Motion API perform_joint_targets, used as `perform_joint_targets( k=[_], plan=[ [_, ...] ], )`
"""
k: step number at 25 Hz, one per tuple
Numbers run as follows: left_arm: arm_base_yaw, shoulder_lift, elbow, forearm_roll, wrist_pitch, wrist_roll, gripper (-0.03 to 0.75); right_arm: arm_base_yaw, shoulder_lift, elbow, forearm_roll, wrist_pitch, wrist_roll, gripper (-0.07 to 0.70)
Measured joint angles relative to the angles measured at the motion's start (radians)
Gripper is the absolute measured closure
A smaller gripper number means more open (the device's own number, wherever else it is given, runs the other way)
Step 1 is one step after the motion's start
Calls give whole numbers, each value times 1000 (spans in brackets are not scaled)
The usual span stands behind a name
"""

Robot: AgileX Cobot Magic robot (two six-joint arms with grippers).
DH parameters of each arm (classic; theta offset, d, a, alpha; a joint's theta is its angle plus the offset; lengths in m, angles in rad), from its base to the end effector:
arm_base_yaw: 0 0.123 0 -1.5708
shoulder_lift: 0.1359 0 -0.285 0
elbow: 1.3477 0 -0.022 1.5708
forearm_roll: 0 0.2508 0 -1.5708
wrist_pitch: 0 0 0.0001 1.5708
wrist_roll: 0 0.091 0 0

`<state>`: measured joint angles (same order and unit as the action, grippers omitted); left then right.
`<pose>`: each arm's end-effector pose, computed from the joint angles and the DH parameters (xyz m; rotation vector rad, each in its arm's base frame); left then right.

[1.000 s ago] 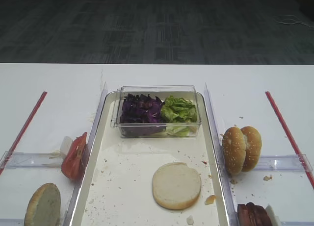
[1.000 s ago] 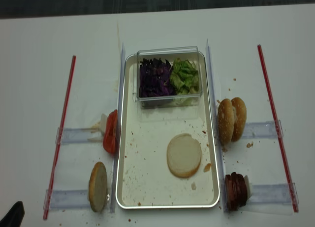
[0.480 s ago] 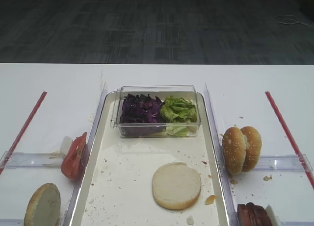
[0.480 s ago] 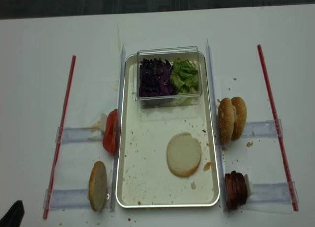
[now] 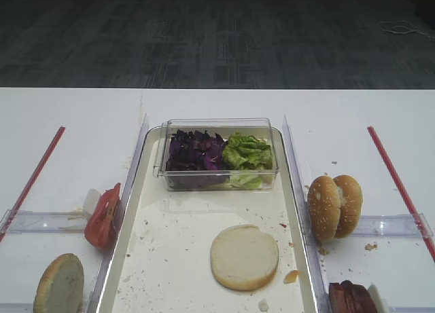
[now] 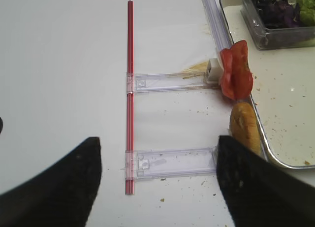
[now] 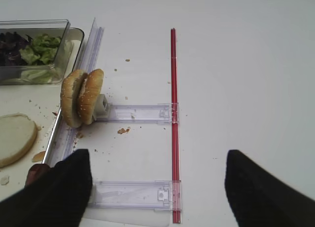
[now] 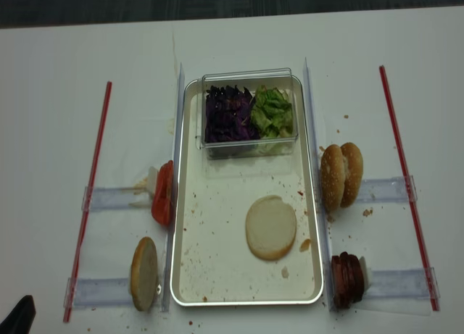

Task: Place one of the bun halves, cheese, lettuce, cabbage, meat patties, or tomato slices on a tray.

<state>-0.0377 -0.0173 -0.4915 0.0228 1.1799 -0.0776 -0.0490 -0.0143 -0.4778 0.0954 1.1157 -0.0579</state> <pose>-0.0119 0.0024 0.2655 -0.0458 2.1542 -0.0391 -0.0067 0.0081 0.2670 -0.0165 2.1036 0.0512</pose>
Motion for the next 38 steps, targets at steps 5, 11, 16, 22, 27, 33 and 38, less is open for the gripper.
perform_joint_targets(
  k=[5,11,16,22,27,33,38],
  plan=[
    [0,0,0,0,0,0,225,0,0,0,0,0,0,42],
    [0,0,0,0,0,0,225,0,0,0,0,0,0,42],
    [0,0,0,0,0,0,225,0,0,0,0,0,0,42],
    [0,0,0,0,0,0,225,0,0,0,0,0,0,42],
    [0,0,0,0,0,0,225,0,0,0,0,0,0,42],
    [0,0,0,0,0,2,225,0,0,0,0,0,-2,42],
    [0,0,0,0,0,2,225,0,0,0,0,0,-2,42]
  ],
)
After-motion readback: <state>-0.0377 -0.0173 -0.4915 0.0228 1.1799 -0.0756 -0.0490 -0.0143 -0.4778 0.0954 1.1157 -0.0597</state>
